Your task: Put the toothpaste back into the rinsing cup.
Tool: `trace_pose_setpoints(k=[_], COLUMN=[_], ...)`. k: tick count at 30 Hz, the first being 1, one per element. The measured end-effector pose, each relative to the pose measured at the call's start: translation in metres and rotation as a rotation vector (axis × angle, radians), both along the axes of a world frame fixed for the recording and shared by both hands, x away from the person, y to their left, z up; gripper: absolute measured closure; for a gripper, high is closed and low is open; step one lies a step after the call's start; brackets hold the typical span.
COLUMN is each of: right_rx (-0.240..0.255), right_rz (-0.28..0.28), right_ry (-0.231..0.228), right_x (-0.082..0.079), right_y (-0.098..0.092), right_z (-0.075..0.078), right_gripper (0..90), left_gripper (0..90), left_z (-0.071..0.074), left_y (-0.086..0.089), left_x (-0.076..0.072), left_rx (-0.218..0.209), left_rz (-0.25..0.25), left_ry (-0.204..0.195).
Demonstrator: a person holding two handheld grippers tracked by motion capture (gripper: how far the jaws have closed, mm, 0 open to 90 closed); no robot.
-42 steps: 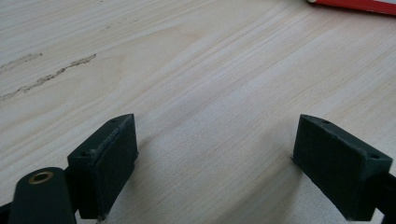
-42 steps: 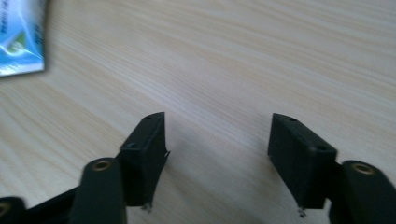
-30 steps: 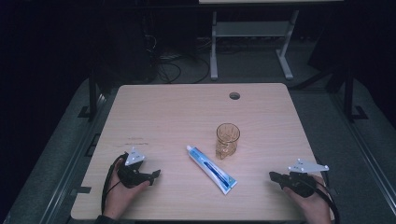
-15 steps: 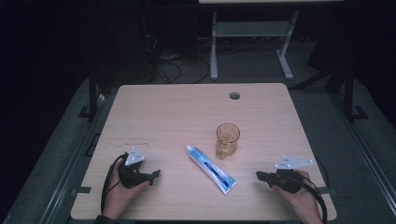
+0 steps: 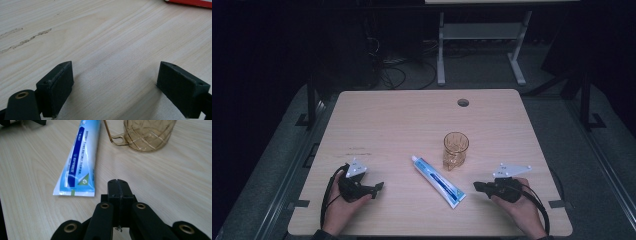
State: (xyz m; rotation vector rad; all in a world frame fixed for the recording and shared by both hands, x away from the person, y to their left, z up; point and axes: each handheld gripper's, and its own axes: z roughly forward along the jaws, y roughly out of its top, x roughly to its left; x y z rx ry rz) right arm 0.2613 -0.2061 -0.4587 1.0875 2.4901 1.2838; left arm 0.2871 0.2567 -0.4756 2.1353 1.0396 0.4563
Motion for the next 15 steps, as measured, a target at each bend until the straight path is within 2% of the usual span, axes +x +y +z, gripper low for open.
trace_pose_setpoints(k=[4, 10, 15], right_rx=[-0.011, -0.008, -0.002], right_rz=[0.042, 0.073, 0.094], right_ry=[-0.001, -0.017, -0.011], right_x=[0.004, 0.007, 0.012], right_y=[0.015, 0.025, 0.032], right_z=[-0.001, 0.0, -0.003], right_gripper=[90.0, 90.0, 90.0], left_gripper=[12.8, 12.8, 12.8], left_z=[0.0, 0.0, 0.0], left_y=[0.0, 0.0, 0.0], left_x=[0.0, 0.0, 0.0], left_rx=[0.0, 0.0, 0.0], left_rz=[0.001, 0.001, 0.001], left_ry=[0.0, 0.001, 0.001])
